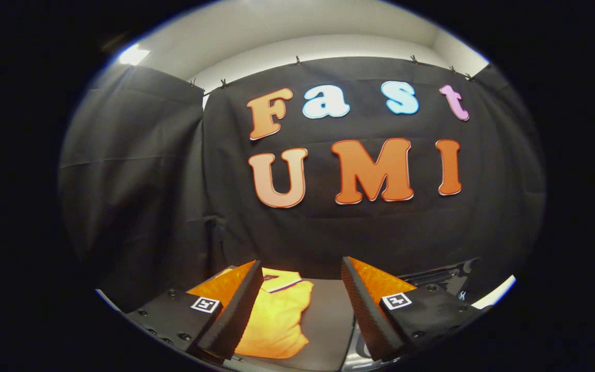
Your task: Put the clothes into the washing machine and then close the washing machine lid.
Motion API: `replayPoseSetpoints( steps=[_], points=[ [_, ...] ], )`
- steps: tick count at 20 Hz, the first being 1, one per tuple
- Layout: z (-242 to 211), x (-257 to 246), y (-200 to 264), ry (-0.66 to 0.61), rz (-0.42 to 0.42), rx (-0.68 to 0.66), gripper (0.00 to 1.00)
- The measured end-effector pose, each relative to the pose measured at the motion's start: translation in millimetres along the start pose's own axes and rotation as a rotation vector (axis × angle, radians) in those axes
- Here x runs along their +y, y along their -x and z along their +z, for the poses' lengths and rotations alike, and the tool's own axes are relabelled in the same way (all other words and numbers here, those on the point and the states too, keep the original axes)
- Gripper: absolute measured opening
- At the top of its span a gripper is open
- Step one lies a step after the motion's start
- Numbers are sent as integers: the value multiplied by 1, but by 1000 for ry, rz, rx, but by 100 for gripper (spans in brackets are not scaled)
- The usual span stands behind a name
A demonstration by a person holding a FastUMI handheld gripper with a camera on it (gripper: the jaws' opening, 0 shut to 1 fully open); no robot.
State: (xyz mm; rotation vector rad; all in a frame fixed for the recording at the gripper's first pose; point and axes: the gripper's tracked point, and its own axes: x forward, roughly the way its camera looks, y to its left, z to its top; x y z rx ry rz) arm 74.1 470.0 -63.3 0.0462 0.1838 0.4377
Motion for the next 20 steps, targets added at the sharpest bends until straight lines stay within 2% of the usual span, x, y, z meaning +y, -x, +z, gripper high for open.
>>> replayPoseSetpoints(
  steps=[2, 10, 14, 20],
  points=[
    [-17, 31, -21, -24, 36, 44, 98],
    [-93, 100, -92, 13, 29, 218, 99],
    [-138, 112, -105, -10, 10, 327, 99],
    [-176, 102, -119, -32, -78, 436, 98]
  ],
)
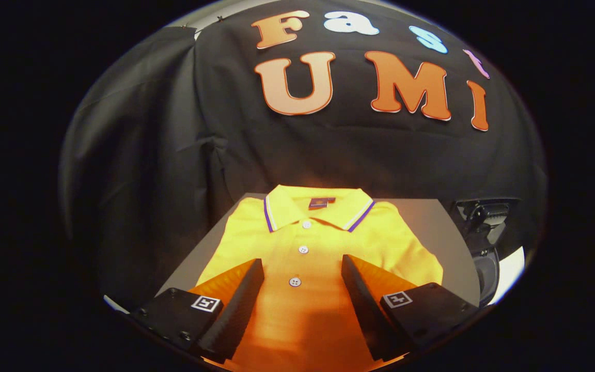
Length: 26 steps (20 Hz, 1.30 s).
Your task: Put the clothes into the washing machine and then close the washing machine lid.
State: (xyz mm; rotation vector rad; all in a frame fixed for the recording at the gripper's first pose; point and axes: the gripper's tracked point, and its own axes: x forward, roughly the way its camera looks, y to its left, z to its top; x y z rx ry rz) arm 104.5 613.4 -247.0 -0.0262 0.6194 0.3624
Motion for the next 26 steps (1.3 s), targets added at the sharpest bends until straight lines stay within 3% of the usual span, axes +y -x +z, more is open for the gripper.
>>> replayPoseSetpoints(
  steps=[10, 13, 14, 15, 19, 20, 26],
  points=[
    [-7, -4, -1, 81, 36, 4, 94],
    [-6, -3, -3, 96, 63, -4, 83],
    [-2, -3, -4, 92, 75, -18, 52],
    [-4, -3, -5, 97, 90, -4, 52],
    [-1, -7, 2, -16, 153, 8, 18],
    [-2, -8, -1, -4, 171, 5, 13],
    [22, -2, 4, 62, 249, -123, 13]
  ],
)
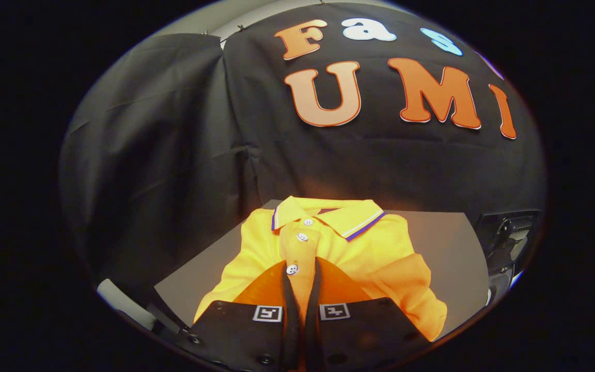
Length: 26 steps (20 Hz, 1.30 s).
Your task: Put the clothes into the washing machine and then close the washing machine lid.
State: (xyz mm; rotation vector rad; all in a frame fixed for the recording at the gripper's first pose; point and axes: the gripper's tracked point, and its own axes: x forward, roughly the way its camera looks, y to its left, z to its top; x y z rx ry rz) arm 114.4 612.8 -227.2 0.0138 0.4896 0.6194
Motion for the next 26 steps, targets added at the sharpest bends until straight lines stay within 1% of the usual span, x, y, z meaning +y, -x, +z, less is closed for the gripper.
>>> replayPoseSetpoints(
  steps=[2, 7, 10, 12, 19, 22, 26],
  points=[
    [15, 1, 7, 15, 14, -56, 13],
    [45, 7, 45, 88, 54, -161, 12],
    [61, 3, 62, 59, 91, -184, 12],
    [74, 0, 80, 53, 102, -223, 12],
    [123, -48, 150, 57, 68, -341, 12],
    [140, -80, 185, 51, 54, -391, 12],
    [158, -134, 220, 45, 9, -441, 12]
  ],
)
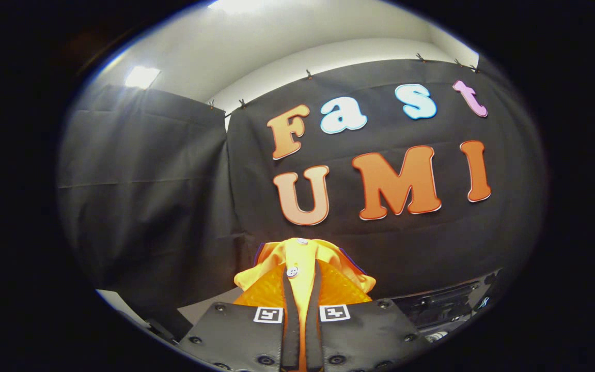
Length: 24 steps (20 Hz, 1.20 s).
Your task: Put the clothes into the washing machine and then close the washing machine lid.
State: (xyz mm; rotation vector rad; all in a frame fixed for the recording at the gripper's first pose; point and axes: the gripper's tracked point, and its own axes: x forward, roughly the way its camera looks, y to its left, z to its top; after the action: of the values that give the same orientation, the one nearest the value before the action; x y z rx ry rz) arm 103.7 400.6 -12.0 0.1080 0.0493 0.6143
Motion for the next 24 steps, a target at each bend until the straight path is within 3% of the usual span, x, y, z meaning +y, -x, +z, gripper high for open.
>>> replayPoseSetpoints(
  steps=[7, 13, 18, 24],
  points=[
    [18, -108, 53, 4, -129, -63, 12],
    [-3, -197, 90, 19, -233, -39, 12],
    [-43, -248, 116, 31, -255, 13, 12],
    [-127, -285, 114, -9, -286, 129, 12]
  ],
)
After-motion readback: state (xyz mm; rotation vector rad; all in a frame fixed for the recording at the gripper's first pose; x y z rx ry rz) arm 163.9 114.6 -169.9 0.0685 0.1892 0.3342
